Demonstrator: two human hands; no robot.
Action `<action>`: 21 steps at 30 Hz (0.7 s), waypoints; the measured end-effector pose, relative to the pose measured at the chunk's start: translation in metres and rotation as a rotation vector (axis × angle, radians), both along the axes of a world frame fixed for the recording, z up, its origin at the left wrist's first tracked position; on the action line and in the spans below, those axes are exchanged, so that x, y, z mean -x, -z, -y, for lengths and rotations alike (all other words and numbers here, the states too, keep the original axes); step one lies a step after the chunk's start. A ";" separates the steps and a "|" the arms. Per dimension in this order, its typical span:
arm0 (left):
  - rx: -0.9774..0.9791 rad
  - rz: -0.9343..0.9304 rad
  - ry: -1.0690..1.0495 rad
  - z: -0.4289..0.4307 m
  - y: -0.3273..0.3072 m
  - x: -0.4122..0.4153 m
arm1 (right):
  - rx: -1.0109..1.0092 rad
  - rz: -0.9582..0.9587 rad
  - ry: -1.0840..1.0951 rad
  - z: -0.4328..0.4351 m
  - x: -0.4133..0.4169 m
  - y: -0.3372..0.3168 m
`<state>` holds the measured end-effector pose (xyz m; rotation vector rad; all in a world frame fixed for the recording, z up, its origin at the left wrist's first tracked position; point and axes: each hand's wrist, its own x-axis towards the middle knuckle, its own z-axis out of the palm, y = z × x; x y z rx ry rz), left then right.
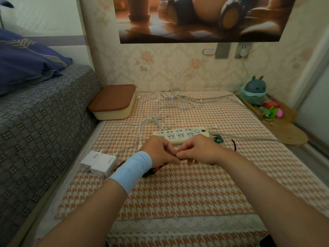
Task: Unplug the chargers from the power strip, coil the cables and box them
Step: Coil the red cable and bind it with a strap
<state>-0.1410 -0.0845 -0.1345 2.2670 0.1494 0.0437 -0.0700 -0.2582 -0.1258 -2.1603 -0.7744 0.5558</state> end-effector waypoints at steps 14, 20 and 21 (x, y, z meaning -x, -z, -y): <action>-0.399 -0.115 0.207 0.004 0.013 0.003 | 0.185 0.200 -0.113 -0.007 -0.003 0.012; -0.487 -0.159 0.193 0.009 0.016 -0.001 | 0.307 0.287 -0.160 -0.010 -0.003 0.019; -0.520 -0.175 0.200 0.009 0.018 -0.001 | 0.307 0.296 -0.153 -0.010 -0.003 0.021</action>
